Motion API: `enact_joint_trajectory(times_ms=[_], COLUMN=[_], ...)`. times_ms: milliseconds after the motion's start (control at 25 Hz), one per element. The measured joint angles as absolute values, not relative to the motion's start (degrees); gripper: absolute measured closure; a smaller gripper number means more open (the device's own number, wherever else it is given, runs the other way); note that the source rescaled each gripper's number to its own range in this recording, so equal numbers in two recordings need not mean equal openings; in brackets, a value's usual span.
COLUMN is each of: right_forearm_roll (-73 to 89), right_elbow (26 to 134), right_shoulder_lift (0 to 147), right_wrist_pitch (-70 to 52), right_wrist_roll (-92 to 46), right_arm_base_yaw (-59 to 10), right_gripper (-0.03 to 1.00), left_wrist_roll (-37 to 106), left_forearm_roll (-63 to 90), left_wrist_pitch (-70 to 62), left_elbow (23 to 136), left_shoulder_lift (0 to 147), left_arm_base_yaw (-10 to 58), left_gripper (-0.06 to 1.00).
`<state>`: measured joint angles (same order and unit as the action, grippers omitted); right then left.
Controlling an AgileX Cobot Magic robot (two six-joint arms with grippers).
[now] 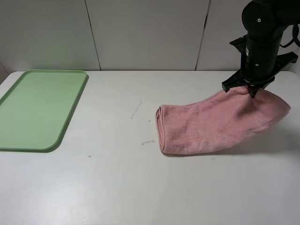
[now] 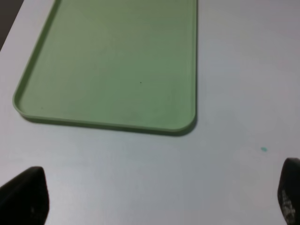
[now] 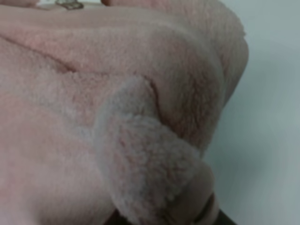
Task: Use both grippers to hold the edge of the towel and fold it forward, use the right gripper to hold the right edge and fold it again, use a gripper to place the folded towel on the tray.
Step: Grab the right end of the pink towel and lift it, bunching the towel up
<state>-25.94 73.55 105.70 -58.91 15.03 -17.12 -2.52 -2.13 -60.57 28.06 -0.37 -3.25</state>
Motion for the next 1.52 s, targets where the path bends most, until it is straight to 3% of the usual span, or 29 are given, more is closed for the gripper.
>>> enact_joint_trajectory(times_ms=[720,1520], right_forearm_roll=[-15.64,-5.44], right_elbow=[73.61,73.61], right_shoulder_lift=[105.66,105.6], right_wrist_pitch=[-58.54,-51.44], right_wrist_roll=[18.05,23.64], right_arm_base_yaw=[-29.24,-33.89], right_gripper=[0.91,0.91], left_wrist_roll=[-2.52,-2.52], left_forearm_roll=[-2.13,-2.13], left_wrist_pitch=[-60.57,-60.57], left_elbow=[28.06,28.06], left_shoulder_lift=[-0.37,-0.37], left_arm_base_yaw=[-3.25,-3.25], left_gripper=[-0.04,-0.04])
